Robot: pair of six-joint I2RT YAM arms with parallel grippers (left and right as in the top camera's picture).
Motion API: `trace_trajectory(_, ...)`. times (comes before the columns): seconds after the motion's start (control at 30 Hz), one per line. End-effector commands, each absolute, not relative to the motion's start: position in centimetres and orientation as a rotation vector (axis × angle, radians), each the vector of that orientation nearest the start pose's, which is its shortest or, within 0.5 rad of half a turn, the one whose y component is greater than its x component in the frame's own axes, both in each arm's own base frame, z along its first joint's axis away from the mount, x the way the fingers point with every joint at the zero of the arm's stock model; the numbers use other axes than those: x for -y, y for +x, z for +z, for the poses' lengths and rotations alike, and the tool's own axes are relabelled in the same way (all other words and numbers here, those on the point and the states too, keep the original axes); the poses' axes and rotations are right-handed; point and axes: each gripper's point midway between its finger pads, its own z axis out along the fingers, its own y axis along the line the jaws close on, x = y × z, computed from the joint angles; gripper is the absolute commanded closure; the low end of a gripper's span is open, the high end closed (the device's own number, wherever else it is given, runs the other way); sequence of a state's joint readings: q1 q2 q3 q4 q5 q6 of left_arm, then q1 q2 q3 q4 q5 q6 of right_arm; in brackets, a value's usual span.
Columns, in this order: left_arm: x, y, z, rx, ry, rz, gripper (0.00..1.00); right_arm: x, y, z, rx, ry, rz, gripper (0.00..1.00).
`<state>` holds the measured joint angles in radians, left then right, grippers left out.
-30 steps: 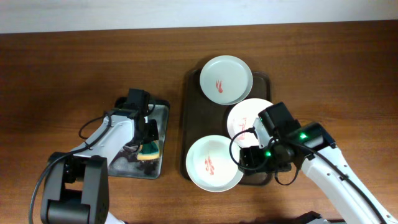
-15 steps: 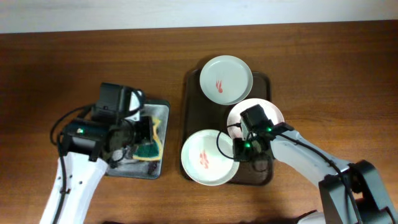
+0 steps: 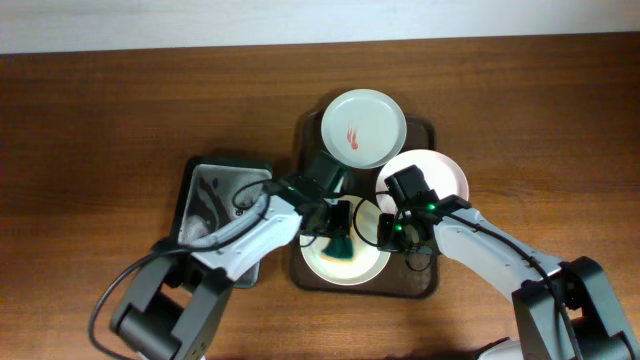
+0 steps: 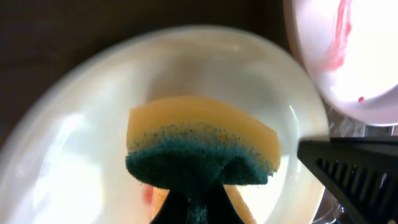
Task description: Clean dirty plates on tray and stack at the side
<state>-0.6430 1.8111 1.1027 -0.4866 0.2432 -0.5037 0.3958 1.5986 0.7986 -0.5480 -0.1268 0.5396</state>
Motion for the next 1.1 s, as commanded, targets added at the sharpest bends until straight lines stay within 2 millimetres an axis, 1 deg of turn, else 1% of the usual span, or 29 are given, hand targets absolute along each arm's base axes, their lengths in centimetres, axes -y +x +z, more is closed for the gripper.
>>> trace_trajectory(0.0, 30.0, 28.1, -1.5, -2.972, 0.193, -0.680, 1.00, -12.6, 26.7, 0.1, -2.972, 0.221, 0.237, 0.96)
trace_trajectory(0.03, 30.3, 27.6, -2.5, -2.993, 0.201, -0.697, 1.00, -12.6, 26.7, 0.1, -2.972, 0.221, 0.237, 0.96)
trace_trajectory(0.07, 30.4, 27.4, -3.0, -3.005, 0.205, -0.703, 1.00, -12.6, 26.7, 0.0, -2.973, 0.221, 0.236, 0.96)
trace_trajectory(0.1, 30.4, 26.8, -4.3, -3.042, 0.210, -0.690, 1.00, -12.6, 26.6, 0.0, -2.974, 0.222, 0.235, 0.96)
trace_trajectory(0.13, 29.7, 26.3, -5.3, -3.077, 0.198, -0.644, 1.00, -12.5, 26.6, 0.0, -2.974, 0.222, 0.235, 0.96)
trace_trajectory(0.17, 27.6, 25.9, -6.6, -3.130, 0.163, -0.490, 1.00, -12.5, 26.5, 0.0, -2.977, 0.222, 0.234, 0.96)
trace_trajectory(0.23, 24.0, 25.9, -7.2, -3.157, 0.111, -0.230, 1.00, -12.5, 26.5, 0.0, -2.981, 0.222, 0.231, 0.96)
trace_trajectory(0.27, 22.2, 26.2, -7.1, -3.175, 0.072, -0.118, 1.00, -12.5, 26.4, 0.0, -2.982, 0.223, 0.230, 0.96)
trace_trajectory(0.3, 19.9, 27.3, -6.2, -3.180, 0.007, 0.015, 1.00, -12.5, 26.4, 0.0, -2.982, 0.224, 0.230, 0.96)
trace_trajectory(0.43, 14.5, 29.3, -3.8, -3.114, -0.041, 0.410, 1.00, -12.4, 26.3, 0.0, -2.988, 0.225, 0.226, 0.96)
trace_trajectory(0.47, 13.8, 29.6, -3.3, -3.101, -0.046, 0.462, 1.00, -12.4, 26.3, 0.0, -2.988, 0.230, 0.226, 0.96)
trace_trajectory(0.5, 13.9, 29.9, -2.8, -3.104, -0.055, 0.456, 1.00, -12.4, 26.3, 0.0, -2.987, 0.232, 0.226, 0.96)
trace_trajectory(0.53, 14.8, 30.1, -2.5, -3.121, -0.051, 0.392, 1.00, -12.3, 26.3, 0.0, -2.987, 0.237, 0.226, 0.96)
trace_trajectory(0.57, 16.4, 30.1, -2.3, -3.155, -0.013, 0.264, 1.00, -12.3, 26.3, 0.0, -2.985, 0.261, 0.226, 0.96)
trace_trajectory(0.6, 18.8, 30.2, -1.8, -3.186, 0.062, 0.068, 1.00, -12.4, 26.5, 0.0, -2.979, 0.284, 0.230, 0.96)
trace_trajectory(0.63, 21.5, 30.4, -1.1, -3.183, 0.149, -0.169, 1.00, -12.4, 26.6, 0.0, -2.970, 0.323, 0.235, 0.96)
trace_trajectory(0.67, 23.2, 30.5, -0.6, -3.164, 0.198, -0.319, 1.00, -12.4, 26.7, 0.0, -2.964, 0.356, 0.240, 0.96)
trace_trajectory(0.7, 24.4, 30.7, -0.2, -3.147, 0.214, -0.420, 1.00, -12.5, 26.8, 0.1, -2.960, 0.377, 0.243, 0.96)
trace_trajectory(0.73, 26.3, 30.9, 0.4, -3.115, 0.237, -0.566, 1.00, -12.5, 26.8, 0.1, -2.956, 0.415, 0.246, 0.96)
trace_trajectory(0.77, 26.8, 30.9, 0.5, -3.101, 0.253, -0.593, 1.00, -12.4, 26.8, 0.1, -2.951, 0.439, 0.244, 0.96)
trace_trajectory(0.83, 28.1, 30.6, 0.8, -3.078, 0.309, -0.642, 1.00, -12.6, 27.3, 0.2, -2.934, 0.432, 0.258, 0.96)
trace_trajectory(0.87, 28.6, 30.2, 0.9, -3.077, 0.338, -0.667, 1.00, -12.7, 27.5, 0.2, -2.925, 0.430, 0.265, 0.96)
trace_trajectory(0.93, 30.0, 28.7, 1.1, -3.092, 0.396, -0.722, 1.00, -12.8, 27.7, 0.3, -2.916, 0.428, 0.273, 0.96)
trace_trajectory(1.07, 30.8, 28.1, 0.4, -3.055, 0.472, -0.611, 1.00, -12.8, 27.7, 0.3, -2.915, 0.428, 0.271, 0.96)
